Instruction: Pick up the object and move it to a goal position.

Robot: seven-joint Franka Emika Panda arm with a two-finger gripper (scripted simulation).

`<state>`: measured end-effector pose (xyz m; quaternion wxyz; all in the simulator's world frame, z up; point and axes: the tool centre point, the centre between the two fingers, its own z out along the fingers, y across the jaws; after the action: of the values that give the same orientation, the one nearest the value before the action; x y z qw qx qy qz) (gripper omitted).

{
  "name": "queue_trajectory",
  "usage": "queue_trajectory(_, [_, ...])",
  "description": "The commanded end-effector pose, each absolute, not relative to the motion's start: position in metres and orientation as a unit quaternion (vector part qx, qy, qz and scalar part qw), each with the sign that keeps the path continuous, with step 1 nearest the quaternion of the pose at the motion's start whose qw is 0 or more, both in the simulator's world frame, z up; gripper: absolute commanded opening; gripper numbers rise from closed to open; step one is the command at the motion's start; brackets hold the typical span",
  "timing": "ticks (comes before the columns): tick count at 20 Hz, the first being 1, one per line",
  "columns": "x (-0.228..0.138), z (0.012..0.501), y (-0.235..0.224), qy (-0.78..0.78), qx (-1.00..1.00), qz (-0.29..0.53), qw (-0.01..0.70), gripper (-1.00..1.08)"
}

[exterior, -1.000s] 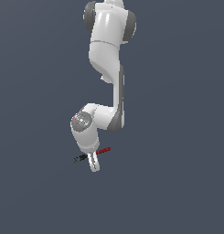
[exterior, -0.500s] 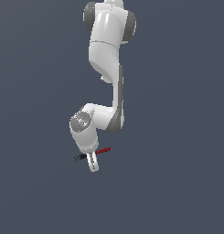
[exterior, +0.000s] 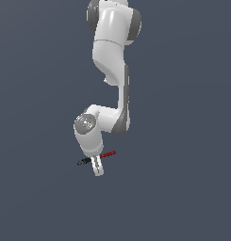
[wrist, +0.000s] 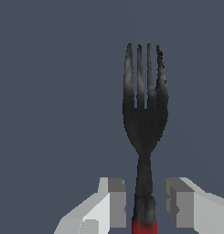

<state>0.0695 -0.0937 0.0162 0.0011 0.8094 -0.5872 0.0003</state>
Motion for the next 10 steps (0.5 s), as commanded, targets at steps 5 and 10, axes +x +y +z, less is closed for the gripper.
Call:
queue_trajectory(5, [0.066, 0.043, -0.059, -0.587, 0.810, 0.001, 0.000, -1.00])
queue_trajectory(10, [0.060, 0.079, -0.013, -0.586, 0.810, 0.000, 0.000, -1.00])
